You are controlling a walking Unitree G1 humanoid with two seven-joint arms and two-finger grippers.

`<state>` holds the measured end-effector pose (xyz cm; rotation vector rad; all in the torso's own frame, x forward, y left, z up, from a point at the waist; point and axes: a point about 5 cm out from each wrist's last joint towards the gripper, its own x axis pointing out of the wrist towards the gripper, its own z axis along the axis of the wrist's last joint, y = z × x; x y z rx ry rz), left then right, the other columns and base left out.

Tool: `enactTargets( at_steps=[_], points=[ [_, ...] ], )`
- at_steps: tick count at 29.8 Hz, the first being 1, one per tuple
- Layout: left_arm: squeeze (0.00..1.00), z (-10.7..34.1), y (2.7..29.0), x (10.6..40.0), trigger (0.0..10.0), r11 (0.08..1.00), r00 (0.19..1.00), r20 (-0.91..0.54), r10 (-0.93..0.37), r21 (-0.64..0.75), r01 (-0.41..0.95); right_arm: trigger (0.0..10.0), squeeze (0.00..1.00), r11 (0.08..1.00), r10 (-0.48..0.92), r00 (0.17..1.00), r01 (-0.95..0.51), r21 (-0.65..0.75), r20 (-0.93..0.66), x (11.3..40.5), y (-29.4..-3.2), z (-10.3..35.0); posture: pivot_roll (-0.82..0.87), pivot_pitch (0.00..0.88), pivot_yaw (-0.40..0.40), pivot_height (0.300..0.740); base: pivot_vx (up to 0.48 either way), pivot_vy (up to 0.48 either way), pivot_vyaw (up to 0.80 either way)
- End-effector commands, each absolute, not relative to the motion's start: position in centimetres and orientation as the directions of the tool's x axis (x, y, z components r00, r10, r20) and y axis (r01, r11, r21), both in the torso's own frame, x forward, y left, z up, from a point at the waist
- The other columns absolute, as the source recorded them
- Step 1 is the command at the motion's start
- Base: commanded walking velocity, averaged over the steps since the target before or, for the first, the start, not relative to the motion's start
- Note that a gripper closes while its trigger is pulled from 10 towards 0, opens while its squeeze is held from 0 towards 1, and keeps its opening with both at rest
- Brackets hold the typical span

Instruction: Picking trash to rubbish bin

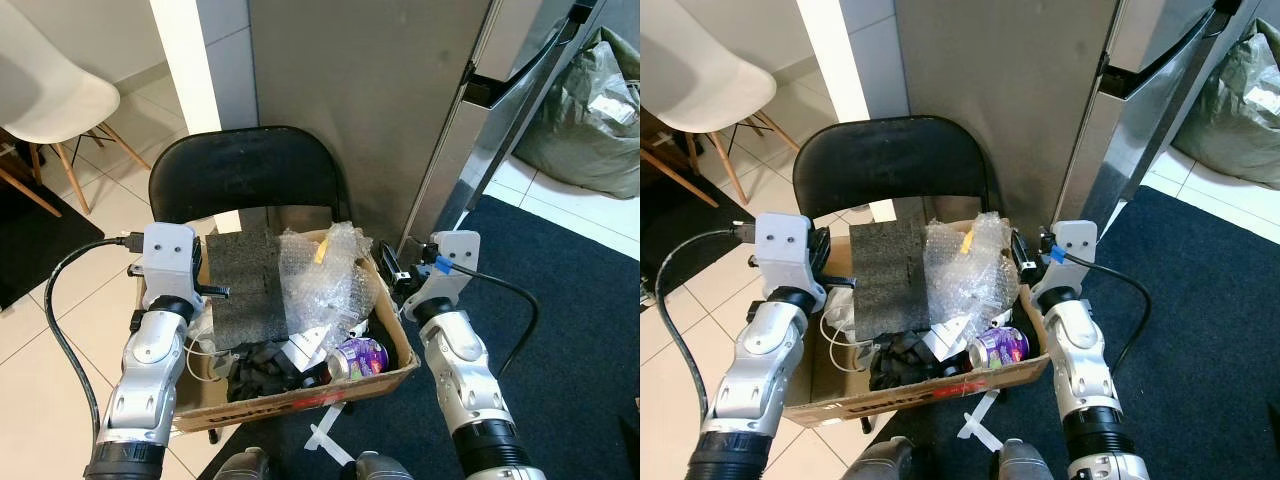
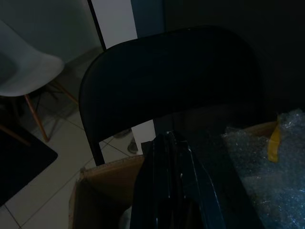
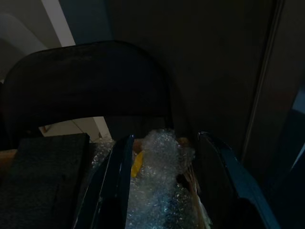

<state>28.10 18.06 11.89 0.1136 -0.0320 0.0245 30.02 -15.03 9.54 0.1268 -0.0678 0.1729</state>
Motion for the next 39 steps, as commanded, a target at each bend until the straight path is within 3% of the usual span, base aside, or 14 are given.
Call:
enactTargets(
  at_steps=[1, 8, 29, 39],
  points=[
    [0.00, 11.99, 17.97, 28.11, 10.0, 0.995, 0.999, 0.038, 0.022, 0.096, -0.025, 10.0, 0.00, 0.979, 0.159, 0.985, -0.167, 0.114, 0.073, 29.95, -15.11, 9.58, 0.02, 0.032, 0.017, 0.740, 0.000, 0.000, 0.00],
    [0.00, 12.06, 17.92, 28.13, 10.0, 0.995, 0.999, 0.039, 0.014, 0.094, -0.017, 10.0, 0.00, 0.981, 0.148, 0.987, -0.155, 0.120, 0.067, 29.95, -15.09, 9.52, 0.02, 0.037, 0.021, 0.740, -0.069, 0.000, 0.00],
    [0.00, 12.13, 17.78, 28.15, 10.0, 0.996, 0.999, 0.040, 0.014, 0.090, -0.017, 10.0, 0.00, 0.980, 0.155, 0.986, -0.161, 0.114, 0.057, 29.77, -15.02, 9.48, 0.02, 0.049, 0.013, 0.740, -0.299, 0.000, 0.00],
    [0.00, 11.88, 17.78, 28.28, 10.0, 0.996, 0.999, 0.041, 0.004, 0.089, -0.008, 10.0, 0.00, 0.988, 0.127, 0.991, -0.129, 0.080, 0.028, 29.86, -15.23, 9.06, 0.02, 0.028, 0.005, 0.740, 0.000, 0.000, 0.00]
  ],
)
